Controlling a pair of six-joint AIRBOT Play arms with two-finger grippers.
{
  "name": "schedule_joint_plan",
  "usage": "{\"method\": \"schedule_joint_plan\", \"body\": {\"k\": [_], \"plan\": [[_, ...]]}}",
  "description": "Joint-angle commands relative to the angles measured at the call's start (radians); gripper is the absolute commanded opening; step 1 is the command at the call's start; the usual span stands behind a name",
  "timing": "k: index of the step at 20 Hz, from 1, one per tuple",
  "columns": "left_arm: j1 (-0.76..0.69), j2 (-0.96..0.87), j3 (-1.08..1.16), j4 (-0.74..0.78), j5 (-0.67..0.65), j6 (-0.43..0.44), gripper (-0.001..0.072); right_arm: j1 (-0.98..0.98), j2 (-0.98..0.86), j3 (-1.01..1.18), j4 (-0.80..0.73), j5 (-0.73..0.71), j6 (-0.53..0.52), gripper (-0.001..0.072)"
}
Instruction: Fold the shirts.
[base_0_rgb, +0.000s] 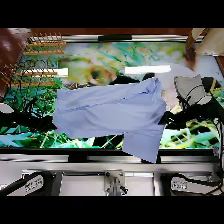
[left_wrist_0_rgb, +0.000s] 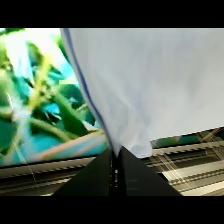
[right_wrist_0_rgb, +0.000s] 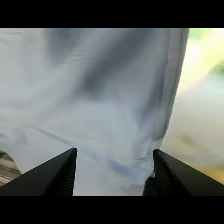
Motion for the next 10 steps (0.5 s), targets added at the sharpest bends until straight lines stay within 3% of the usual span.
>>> {"method": "schedule_joint_plan", "body": {"k": [1,3,10], "plan": [[0.0,0.002,0.001,0.0,-0.002,0.0,0.0034,-0.034,-0.003,0.025,-0.028,0.087,-0.016,0.0581],[0.0,0.002,0.001,0.0,-0.006,0.001,0.0034,-0.044,-0.003,0.021,-0.076,0.085,0.016,0.0581],[0.0,0.005,0.002,-0.002,-0.025,0.0,0.0034,0.051,-0.034,-0.068,-0.015,-0.101,0.02,0.058]]}}
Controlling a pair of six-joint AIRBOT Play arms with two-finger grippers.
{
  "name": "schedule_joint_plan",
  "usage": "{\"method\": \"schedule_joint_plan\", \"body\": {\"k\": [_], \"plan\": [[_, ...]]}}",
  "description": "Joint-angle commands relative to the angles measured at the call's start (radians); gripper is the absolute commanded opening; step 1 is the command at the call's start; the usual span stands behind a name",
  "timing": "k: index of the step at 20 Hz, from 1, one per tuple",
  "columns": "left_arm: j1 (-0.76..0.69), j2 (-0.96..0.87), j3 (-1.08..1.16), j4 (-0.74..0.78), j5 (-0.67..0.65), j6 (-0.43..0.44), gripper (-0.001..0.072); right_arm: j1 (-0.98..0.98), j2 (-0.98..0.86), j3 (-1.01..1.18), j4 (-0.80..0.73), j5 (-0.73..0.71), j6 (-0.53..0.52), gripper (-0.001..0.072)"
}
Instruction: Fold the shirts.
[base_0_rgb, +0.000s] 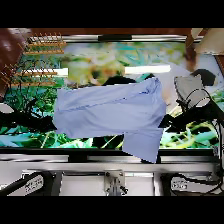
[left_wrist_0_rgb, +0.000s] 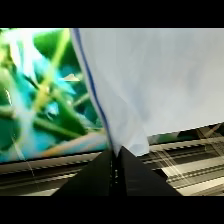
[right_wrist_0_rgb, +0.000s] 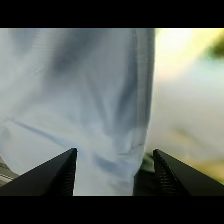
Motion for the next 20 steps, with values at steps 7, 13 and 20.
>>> {"method": "schedule_joint_plan", "body": {"k": [7,13,20], "plan": [[-0.001,0.029,0.138,-0.001,-0.009,0.01,0.0033,0.117,0.036,0.032,0.057,-0.078,0.005,0.0081],[-0.009,0.232,0.819,-0.067,0.158,0.082,0.0034,0.117,0.433,0.528,0.07,-0.214,-0.148,0.0081],[-0.008,0.483,1.242,-0.022,0.312,-0.031,0.0033,0.117,0.829,0.861,0.009,-0.454,-0.119,0.0081]]}}
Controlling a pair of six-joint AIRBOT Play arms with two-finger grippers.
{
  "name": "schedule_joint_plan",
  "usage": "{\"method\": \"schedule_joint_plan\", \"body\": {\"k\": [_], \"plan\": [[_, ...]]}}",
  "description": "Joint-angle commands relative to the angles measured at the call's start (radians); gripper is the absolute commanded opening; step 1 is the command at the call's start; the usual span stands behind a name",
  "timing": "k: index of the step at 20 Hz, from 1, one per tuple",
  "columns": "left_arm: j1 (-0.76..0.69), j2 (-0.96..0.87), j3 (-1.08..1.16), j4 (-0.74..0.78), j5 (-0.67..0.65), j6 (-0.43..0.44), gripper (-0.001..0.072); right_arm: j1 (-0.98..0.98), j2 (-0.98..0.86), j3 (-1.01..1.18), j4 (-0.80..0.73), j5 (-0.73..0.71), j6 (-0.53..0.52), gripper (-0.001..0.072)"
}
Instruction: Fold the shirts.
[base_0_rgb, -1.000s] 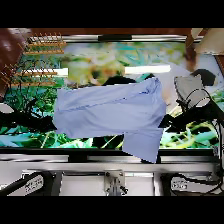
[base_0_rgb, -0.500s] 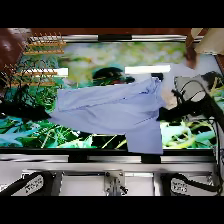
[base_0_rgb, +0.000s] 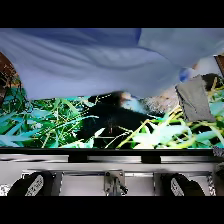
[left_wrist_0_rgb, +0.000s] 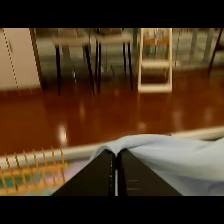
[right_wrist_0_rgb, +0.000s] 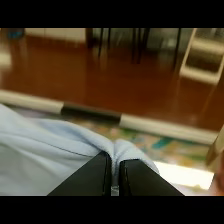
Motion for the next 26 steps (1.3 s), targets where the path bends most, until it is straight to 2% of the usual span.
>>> {"method": "schedule_joint_plan", "body": {"k": [1,3,5,7,10,14,16,17,19,21,23,26], "plan": [[0.001,0.126,0.114,0.1,0.004,-0.125,0.0033,0.001,0.181,0.09,-0.076,-0.056,0.053,0.0081],[0.001,0.161,0.114,0.185,-0.097,-0.134,0.0033,0.001,0.236,0.09,-0.182,-0.006,0.12,0.0081],[0.001,0.166,0.114,0.203,-0.206,-0.133,0.0033,0.001,0.258,0.09,-0.262,0.063,0.167,0.0081],[0.001,0.16,0.098,0.203,-0.297,-0.124,0.0033,0.001,0.252,0.09,-0.293,0.153,0.169,0.0081],[0.001,0.16,-0.019,0.203,-0.323,-0.062,0.0033,0.001,0.186,0.09,-0.304,0.29,0.169,0.0081],[0.001,0.114,-0.266,0.222,-0.324,-0.042,0.0034,0.001,-0.027,0.089,-0.303,0.492,0.174,0.0081],[0.001,0.04,-0.385,0.221,-0.322,-0.043,0.0034,0.001,-0.193,0.085,-0.288,0.613,0.229,0.0081],[0.0,-0.014,-0.448,0.221,-0.322,-0.043,0.0033,0.001,-0.283,0.067,-0.259,0.631,0.243,0.0081],[-0.004,-0.15,-0.569,0.2,-0.307,-0.044,0.0032,0.002,-0.456,0.006,-0.163,0.57,0.243,0.0081],[-0.032,-0.304,-0.634,0.183,-0.219,-0.054,0.0032,0.006,-0.638,-0.026,-0.052,0.434,0.243,0.0081],[-0.075,-0.483,-0.605,0.182,-0.084,-0.116,0.0033,0.035,-0.798,-0.026,-0.005,0.272,0.235,0.0081],[-0.135,-0.706,-0.49,0.171,0.089,-0.131,0.0033,0.096,-0.95,-0.026,0.006,0.0,0.145,0.0081]]}}
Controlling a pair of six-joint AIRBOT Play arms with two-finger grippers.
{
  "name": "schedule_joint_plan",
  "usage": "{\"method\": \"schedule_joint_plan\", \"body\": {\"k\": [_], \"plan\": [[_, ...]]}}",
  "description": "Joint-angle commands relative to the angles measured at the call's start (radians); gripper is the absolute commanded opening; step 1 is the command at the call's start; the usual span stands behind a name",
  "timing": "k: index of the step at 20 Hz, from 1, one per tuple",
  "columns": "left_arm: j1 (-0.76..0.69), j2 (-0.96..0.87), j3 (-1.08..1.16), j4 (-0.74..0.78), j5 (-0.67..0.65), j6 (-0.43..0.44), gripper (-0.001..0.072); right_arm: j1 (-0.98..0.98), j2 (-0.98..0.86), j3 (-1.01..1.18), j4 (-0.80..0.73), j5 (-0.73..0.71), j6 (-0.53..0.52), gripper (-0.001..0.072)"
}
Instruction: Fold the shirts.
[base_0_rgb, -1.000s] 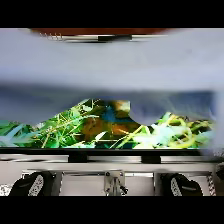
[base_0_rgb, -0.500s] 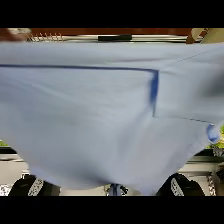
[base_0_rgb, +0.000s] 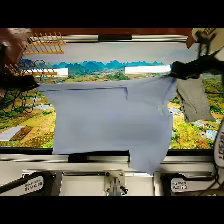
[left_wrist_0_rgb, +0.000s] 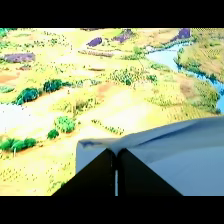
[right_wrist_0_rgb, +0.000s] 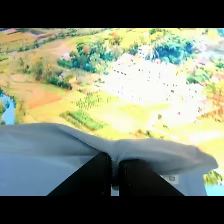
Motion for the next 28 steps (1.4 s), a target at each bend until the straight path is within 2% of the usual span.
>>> {"method": "schedule_joint_plan", "body": {"k": [1,4,7,11,14,17,23,28], "plan": [[-0.069,-0.268,0.094,-0.022,0.232,-0.03,0.0034,0.053,-0.188,-0.008,0.052,-0.333,-0.089,0.0081],[-0.104,-0.392,0.166,-0.022,0.373,-0.031,0.0034,0.058,-0.241,-0.008,0.014,-0.496,-0.094,0.0081],[-0.115,-0.458,0.167,-0.027,0.396,-0.034,0.0034,0.045,-0.259,-0.008,-0.017,-0.486,-0.095,0.0081],[-0.103,-0.457,0.167,-0.028,0.209,-0.018,0.0035,0.044,-0.239,-0.008,-0.112,-0.231,-0.095,0.0081],[-0.082,-0.432,0.167,-0.027,0.022,0.055,0.0034,0.044,-0.197,-0.008,-0.228,0.029,-0.081,0.0081],[-0.077,-0.434,0.167,-0.023,-0.13,0.061,0.0034,0.044,-0.19,-0.021,-0.298,0.219,0.036,0.0081],[-0.06,-0.438,0.167,0.039,-0.315,0.061,0.0034,0.049,-0.19,-0.097,-0.281,0.254,0.081,0.0081],[-0.079,-0.448,0.164,0.035,-0.343,0.057,0.0034,0.059,-0.19,-0.097,-0.272,0.266,0.122,0.0081]]}}
